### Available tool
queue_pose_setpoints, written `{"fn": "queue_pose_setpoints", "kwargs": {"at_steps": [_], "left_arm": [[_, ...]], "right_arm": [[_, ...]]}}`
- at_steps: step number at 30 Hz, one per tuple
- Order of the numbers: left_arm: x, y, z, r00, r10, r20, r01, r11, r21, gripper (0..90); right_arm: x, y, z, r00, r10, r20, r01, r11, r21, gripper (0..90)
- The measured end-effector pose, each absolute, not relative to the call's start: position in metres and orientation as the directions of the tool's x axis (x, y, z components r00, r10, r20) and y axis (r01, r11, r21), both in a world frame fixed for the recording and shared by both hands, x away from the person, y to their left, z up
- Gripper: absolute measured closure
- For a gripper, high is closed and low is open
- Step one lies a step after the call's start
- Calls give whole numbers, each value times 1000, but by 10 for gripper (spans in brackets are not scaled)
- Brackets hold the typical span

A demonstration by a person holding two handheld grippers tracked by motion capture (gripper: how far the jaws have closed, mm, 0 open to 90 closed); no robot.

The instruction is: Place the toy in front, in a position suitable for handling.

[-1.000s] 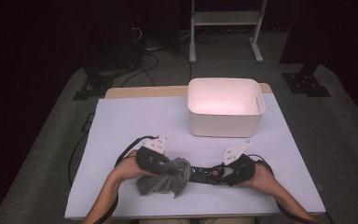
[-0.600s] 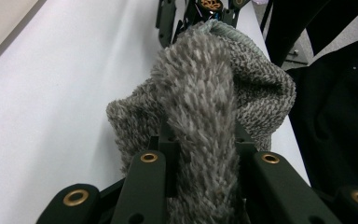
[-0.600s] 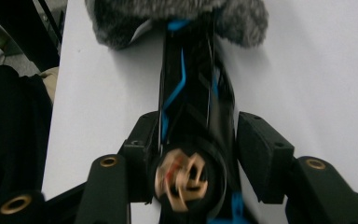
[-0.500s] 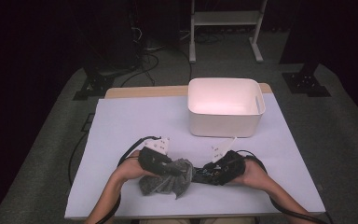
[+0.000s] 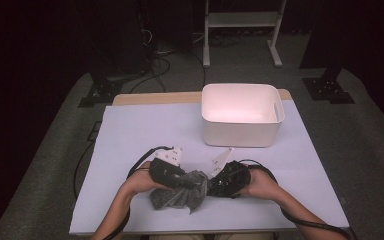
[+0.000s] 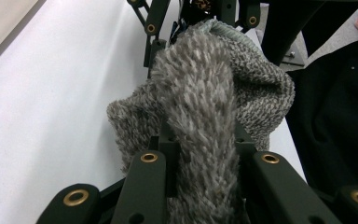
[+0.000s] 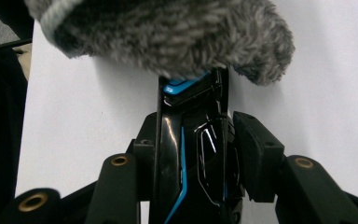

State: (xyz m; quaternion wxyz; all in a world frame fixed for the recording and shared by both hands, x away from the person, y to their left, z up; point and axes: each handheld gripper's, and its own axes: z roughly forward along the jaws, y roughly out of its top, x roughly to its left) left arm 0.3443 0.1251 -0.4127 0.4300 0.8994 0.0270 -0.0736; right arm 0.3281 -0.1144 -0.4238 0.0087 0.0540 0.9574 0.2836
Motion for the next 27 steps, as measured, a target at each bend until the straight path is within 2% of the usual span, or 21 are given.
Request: {"fn": "queue_pose_setpoints", "kwargs": {"at_steps": [11, 27], "left_arm": [[346, 137, -422, 983, 24, -180, 154, -635, 757, 739], [342, 154, -351, 998, 26, -50, 56, -592, 804, 741]], "right_arm": [[329, -132, -424, -988, 141, 63, 149, 767, 624, 553], [339, -104, -408, -989, 125, 80, 140, 614, 777, 552]]}}
